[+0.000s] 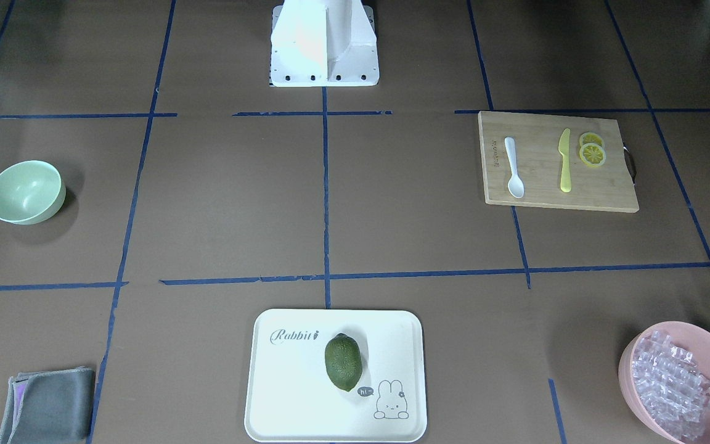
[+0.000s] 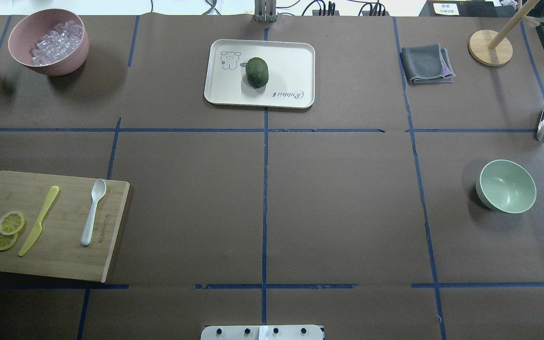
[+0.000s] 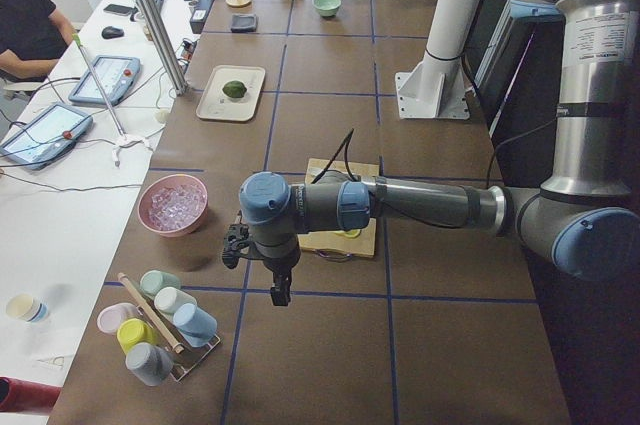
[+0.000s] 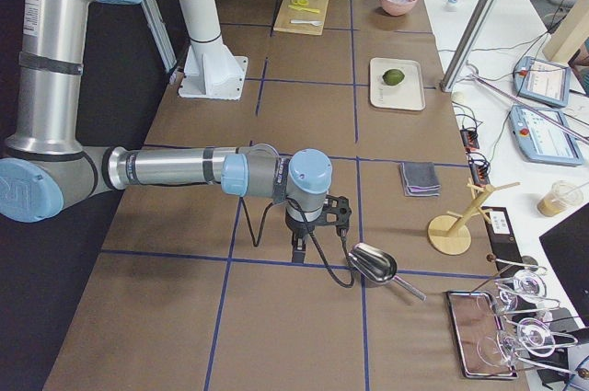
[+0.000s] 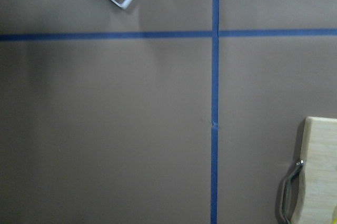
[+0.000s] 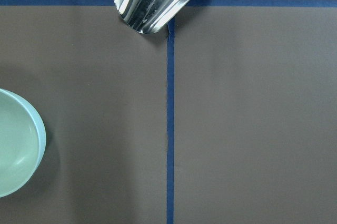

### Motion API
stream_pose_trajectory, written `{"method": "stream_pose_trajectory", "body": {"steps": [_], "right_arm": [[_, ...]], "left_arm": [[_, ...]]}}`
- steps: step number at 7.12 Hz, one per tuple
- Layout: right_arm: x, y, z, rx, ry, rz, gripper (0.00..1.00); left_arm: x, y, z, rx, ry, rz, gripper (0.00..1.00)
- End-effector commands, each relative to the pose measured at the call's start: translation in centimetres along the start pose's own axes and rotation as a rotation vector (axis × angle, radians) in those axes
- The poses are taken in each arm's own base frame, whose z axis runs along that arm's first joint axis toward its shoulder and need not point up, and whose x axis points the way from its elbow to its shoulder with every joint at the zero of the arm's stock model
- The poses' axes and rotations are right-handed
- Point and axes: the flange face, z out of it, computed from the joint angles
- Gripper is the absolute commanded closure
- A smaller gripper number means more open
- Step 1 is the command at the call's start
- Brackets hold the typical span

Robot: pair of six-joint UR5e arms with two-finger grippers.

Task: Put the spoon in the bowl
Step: 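Move the right gripper down toward the pale green bowl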

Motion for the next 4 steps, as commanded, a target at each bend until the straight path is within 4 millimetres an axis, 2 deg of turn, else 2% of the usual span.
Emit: {"method": "stream_pose_trajectory", "body": {"steps": [1,4], "right_arm": [[-0.05,0.08,0.01,-0.001,-0.006,0.009,0.00],[-0.11,-0.23,0.10,0.034,-0.003,-0.028,0.00]], "left_arm": [[0.61,0.20,0.05,-0.007,-0.001,0.020,0.00],[1.32,0.35,0.13,-0.015,-0.002,0.020,0.00]]}}
